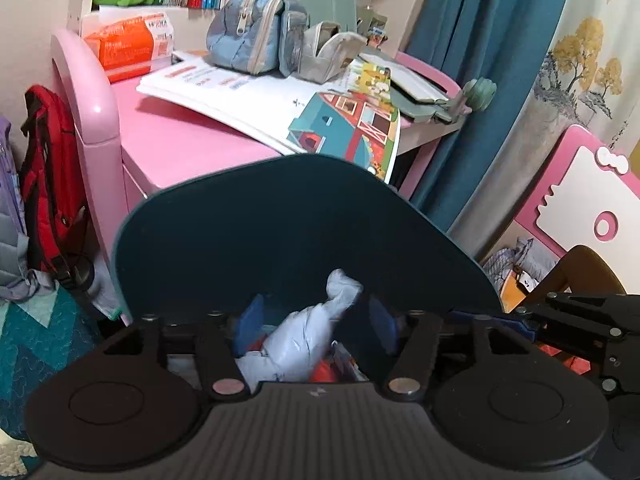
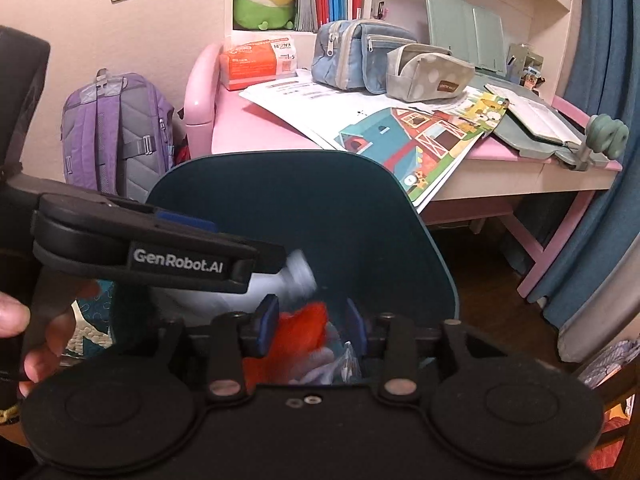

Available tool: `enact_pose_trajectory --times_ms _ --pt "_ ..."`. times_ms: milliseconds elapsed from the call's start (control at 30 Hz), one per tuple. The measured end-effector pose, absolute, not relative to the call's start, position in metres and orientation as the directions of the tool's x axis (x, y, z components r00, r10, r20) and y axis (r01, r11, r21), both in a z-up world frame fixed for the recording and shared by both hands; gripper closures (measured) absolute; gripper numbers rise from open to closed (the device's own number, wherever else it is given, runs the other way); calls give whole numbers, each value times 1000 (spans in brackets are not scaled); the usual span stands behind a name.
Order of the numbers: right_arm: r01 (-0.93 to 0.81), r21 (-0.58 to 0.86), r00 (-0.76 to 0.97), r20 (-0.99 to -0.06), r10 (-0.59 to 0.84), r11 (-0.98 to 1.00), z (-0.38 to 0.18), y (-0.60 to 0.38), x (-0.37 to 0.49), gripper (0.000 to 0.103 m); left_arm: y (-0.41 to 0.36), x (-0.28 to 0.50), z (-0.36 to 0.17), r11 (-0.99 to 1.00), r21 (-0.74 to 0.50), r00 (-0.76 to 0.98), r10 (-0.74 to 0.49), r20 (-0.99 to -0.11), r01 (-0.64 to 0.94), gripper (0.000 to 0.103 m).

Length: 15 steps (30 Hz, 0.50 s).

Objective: Collect trash
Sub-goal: 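Open both grippers to drop tissue and red bag into wastebasket, then move both tools back down to the trash pile under the bench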

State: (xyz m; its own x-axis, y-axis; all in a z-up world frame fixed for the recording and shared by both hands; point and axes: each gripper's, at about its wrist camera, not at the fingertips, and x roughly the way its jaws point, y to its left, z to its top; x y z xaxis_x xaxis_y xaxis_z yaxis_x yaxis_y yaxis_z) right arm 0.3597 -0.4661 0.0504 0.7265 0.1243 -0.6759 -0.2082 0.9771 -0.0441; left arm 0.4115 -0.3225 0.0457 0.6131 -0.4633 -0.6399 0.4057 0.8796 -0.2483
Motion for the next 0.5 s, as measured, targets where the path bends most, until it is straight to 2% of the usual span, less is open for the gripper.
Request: enact_pose_trajectory --times_ms 33,300,500 --pt "-206 -39 729 -673 126 978 52 -467 358 66 -323 410 47 882 -241 619 -459 -638 405 35" --pt "-205 -14 756 -637 149 979 73 -463 335 64 -303 389 64 881 -238 648 -464 -604 409 34" --pt "-230 -4 775 -606 180 973 90 -447 310 63 -278 363 82 886 -221 677 -455 -578 407 30"
